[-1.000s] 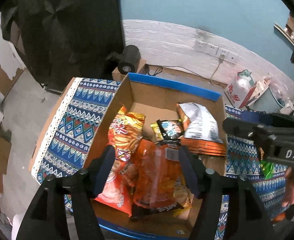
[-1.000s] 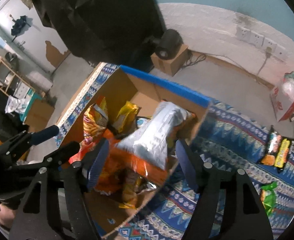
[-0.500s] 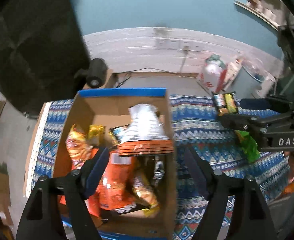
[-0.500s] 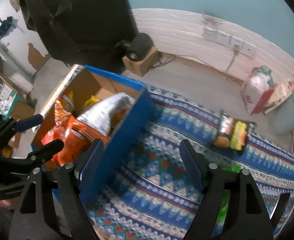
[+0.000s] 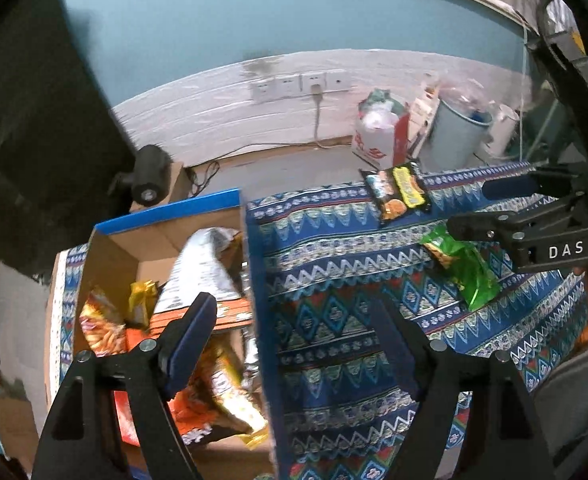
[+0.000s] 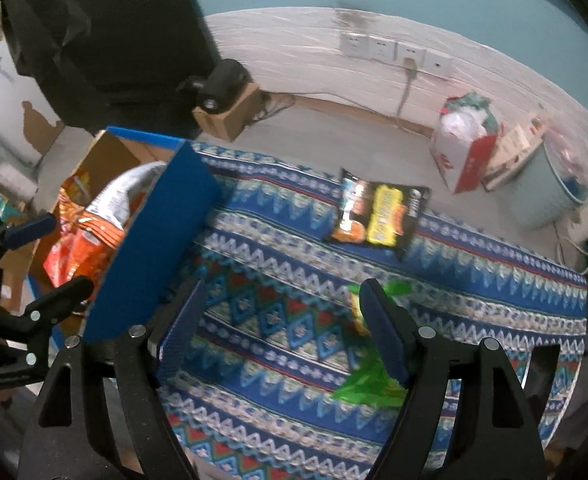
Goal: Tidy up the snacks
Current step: 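Move both tools back over the remaining bags on the cloth, then grasp the green chip bag with the right tool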
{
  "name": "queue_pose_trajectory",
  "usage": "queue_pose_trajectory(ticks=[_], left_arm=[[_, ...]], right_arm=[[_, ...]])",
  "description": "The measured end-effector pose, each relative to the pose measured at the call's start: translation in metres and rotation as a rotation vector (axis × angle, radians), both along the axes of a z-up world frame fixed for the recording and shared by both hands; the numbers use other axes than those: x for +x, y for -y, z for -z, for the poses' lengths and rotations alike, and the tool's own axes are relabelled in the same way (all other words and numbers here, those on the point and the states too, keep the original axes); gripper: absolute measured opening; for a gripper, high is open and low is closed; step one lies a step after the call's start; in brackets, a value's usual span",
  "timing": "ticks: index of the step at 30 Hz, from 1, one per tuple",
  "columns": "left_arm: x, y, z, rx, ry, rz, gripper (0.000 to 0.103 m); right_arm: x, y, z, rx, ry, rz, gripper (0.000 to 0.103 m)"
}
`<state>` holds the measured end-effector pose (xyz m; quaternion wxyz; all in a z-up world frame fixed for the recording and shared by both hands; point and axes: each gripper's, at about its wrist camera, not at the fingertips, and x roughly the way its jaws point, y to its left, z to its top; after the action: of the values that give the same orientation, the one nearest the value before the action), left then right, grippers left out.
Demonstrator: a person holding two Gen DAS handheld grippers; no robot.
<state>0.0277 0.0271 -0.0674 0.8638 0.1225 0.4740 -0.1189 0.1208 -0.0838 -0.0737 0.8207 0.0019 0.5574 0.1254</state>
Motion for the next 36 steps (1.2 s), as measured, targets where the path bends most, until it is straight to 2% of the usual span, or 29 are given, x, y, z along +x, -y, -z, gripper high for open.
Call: queue_pose_trajectory(ticks=[5, 15, 27, 36], left_arm=[[0.003, 0.027, 0.009, 0.023, -0.012, 0.06, 0.081], [0.007, 0.073, 0.035, 0.1, -0.015, 0.175, 0.081], [0.029, 0.089, 0.063, 0.099, -0.061, 0.186, 0.081], [0.043, 0.098, 0.074, 0.097, -0.084, 0.198, 0.081]], right_arm=[[-0.006, 0.02, 0.011, -0.034, -0.012, 0.02, 0.078], [-0.009, 0.064, 0.054, -0.063, -0.101, 0.091, 0.078], [0.001, 0.078, 0.112, -0.067, -0.213, 0.119, 0.078], [0.007, 0.089, 0.139, -0.089, -0.252, 0.122, 0.078]])
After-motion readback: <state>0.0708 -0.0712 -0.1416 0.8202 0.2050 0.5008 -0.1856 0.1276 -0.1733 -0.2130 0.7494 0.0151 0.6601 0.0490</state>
